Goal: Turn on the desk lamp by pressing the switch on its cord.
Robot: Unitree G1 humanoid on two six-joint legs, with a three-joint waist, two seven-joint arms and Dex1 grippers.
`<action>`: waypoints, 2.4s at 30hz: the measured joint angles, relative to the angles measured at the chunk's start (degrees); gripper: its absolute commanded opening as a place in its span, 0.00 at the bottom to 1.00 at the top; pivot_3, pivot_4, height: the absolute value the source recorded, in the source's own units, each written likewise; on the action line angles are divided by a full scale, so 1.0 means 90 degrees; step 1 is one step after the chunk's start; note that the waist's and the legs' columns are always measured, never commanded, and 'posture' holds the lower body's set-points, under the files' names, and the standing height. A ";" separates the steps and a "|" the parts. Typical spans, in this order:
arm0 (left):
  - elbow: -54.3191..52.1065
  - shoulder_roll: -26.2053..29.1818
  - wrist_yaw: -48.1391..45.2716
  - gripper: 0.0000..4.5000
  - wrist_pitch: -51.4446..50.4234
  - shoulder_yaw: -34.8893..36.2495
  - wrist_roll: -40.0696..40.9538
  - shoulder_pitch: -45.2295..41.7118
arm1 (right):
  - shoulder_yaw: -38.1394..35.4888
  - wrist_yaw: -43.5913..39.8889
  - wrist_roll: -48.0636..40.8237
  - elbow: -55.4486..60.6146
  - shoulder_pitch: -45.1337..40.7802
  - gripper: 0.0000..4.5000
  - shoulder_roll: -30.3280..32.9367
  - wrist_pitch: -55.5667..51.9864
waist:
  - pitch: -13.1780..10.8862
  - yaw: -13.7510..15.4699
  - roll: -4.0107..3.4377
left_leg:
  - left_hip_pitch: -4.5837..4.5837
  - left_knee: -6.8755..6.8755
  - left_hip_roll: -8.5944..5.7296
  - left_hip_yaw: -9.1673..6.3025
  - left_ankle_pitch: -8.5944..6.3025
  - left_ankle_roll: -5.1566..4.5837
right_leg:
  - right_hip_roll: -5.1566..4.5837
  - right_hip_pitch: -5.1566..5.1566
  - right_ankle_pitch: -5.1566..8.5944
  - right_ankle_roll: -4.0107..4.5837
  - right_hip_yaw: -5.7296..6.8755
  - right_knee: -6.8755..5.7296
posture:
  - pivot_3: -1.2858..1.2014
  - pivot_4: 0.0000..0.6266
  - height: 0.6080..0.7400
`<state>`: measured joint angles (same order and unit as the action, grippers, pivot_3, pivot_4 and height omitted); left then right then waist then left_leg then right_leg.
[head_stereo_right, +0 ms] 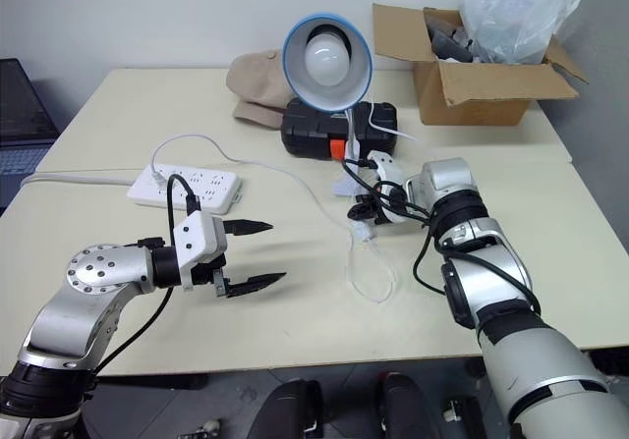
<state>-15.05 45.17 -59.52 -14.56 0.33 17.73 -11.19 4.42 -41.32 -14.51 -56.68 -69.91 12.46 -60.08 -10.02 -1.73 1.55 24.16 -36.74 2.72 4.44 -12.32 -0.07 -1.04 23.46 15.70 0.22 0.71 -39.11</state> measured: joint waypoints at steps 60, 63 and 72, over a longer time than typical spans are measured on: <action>0.0603 -0.2055 0.0940 1.00 -0.5185 0.0548 0.4886 -0.2277 | -0.2482 0.1197 -0.5433 0.7744 0.3104 0.09 0.0265 -0.2611 | -0.0001 -0.0004 0.0000 | 0.0029 -0.0014 -0.0007 -0.0034 0.0001 0.0001 | 0.0002 0.0005 -0.0004 -0.0017 0.0019 0.0005 | 0.52 0.24 1.00; 0.0611 -0.2114 0.0936 1.00 -0.5179 0.0500 0.4885 -0.2277 | -0.2474 0.1282 -0.5572 0.7743 0.3091 0.09 0.0266 -0.2603 | -0.0001 -0.0003 0.0000 | 0.0029 -0.0014 -0.0007 -0.0034 0.0001 0.0001 | 0.0002 0.0005 -0.0003 -0.0017 0.0019 0.0005 | 0.52 0.24 1.00; 0.0654 -0.2227 0.0888 1.00 -0.5156 0.0440 0.4879 -0.2277 | -0.2345 0.1603 -0.6051 0.7742 0.3077 0.09 0.0275 -0.2547 | -0.0001 0.0000 0.0001 | 0.0030 -0.0014 -0.0008 -0.0034 0.0001 0.0000 | 0.0002 0.0005 -0.0003 -0.0018 0.0019 0.0006 | 0.52 0.24 1.00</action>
<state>-9.16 25.13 -51.54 -60.96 4.29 61.64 -31.69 -16.69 -26.89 -68.97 13.00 -42.21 14.94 -83.00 -10.04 -1.73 1.55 24.43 -36.86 2.65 4.13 -12.32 -0.07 -1.02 23.51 15.67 0.06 0.88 -39.05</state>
